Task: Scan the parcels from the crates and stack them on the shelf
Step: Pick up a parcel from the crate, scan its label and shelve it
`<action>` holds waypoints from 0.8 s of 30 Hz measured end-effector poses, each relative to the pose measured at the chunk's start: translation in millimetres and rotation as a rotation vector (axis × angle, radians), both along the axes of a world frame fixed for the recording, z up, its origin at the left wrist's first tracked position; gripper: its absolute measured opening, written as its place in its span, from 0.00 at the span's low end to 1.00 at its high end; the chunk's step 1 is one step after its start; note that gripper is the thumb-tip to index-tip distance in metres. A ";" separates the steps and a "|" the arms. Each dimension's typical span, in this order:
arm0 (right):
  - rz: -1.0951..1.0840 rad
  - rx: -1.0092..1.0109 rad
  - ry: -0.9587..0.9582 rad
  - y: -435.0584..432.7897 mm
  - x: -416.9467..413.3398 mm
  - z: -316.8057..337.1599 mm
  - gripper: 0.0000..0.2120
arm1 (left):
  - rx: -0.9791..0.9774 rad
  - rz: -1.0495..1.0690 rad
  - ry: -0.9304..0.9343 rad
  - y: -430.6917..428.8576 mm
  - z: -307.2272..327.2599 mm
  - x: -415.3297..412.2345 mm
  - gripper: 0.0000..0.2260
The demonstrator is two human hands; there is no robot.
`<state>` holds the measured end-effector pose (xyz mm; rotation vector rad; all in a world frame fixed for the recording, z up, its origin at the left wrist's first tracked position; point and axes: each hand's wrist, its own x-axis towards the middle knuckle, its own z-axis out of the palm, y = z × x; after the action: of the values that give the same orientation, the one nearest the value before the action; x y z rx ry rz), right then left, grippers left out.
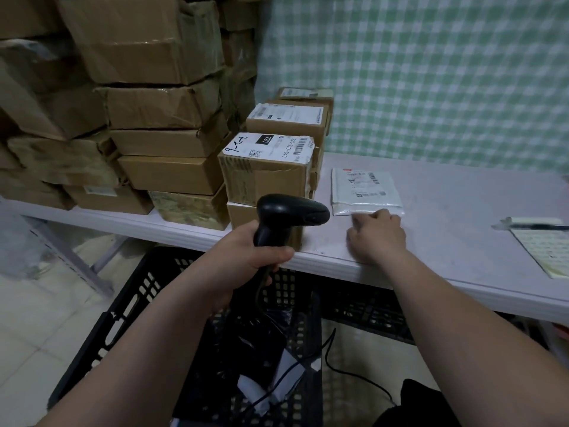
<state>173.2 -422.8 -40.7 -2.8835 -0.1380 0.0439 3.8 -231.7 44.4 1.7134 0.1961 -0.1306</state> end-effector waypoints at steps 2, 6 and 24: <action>0.022 -0.022 -0.013 5.1 10.2 -1.8 0.18 | 0.024 0.004 -0.007 0.8 1.6 2.9 0.05; 0.061 -0.032 -0.045 12.6 32.6 -4.5 0.19 | 0.057 0.017 -0.013 1.2 0.5 5.6 0.05; 0.439 0.333 -0.388 58.4 -103.3 -37.8 0.08 | -0.004 0.209 0.132 58.0 -42.2 -67.4 0.03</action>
<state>69.9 -364.3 -78.5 -2.4446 -0.7679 -0.4176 -63.6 -173.7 2.3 1.6703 0.4706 -0.0891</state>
